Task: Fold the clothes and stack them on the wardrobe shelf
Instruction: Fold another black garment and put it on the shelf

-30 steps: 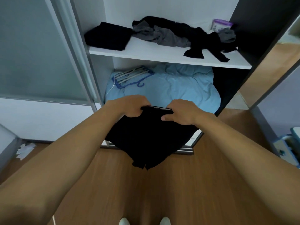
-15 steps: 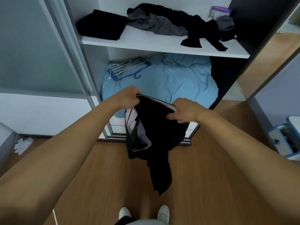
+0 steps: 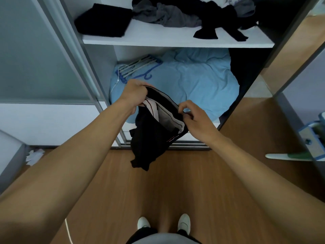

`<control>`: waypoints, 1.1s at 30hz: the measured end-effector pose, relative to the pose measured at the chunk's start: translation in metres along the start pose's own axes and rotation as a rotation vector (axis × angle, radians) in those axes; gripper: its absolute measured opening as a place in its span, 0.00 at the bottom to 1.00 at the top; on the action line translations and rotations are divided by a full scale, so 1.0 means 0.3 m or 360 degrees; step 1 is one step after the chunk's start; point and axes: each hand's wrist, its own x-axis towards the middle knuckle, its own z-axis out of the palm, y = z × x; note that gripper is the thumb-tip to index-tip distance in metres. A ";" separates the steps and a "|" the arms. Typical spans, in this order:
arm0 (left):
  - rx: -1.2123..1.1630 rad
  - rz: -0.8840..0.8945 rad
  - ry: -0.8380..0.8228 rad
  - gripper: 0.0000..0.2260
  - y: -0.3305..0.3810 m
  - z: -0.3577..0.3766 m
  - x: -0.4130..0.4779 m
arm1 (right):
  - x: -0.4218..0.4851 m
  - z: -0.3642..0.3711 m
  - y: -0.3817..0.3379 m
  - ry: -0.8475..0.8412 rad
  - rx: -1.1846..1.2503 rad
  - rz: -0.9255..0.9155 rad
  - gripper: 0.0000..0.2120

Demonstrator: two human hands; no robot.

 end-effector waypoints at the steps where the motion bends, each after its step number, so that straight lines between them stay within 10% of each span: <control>1: 0.0033 0.0025 0.0016 0.21 0.001 0.003 -0.002 | 0.002 0.005 -0.006 -0.0005 0.0057 0.0052 0.13; 9: 0.0331 0.0236 0.0119 0.24 0.006 0.020 -0.006 | 0.036 0.057 -0.071 -0.0084 -0.0533 -0.0005 0.22; 19: 0.0415 0.0506 0.0130 0.23 -0.001 0.000 -0.032 | 0.064 0.035 0.012 -0.0081 -0.0070 0.0633 0.34; 24: 0.0369 0.0470 0.0125 0.23 -0.050 -0.020 -0.040 | 0.074 0.011 0.031 -0.0362 0.0569 0.1016 0.12; 33: -0.0055 0.0063 -0.0457 0.10 -0.148 -0.089 -0.004 | 0.138 -0.044 -0.004 0.0024 0.0927 0.1020 0.08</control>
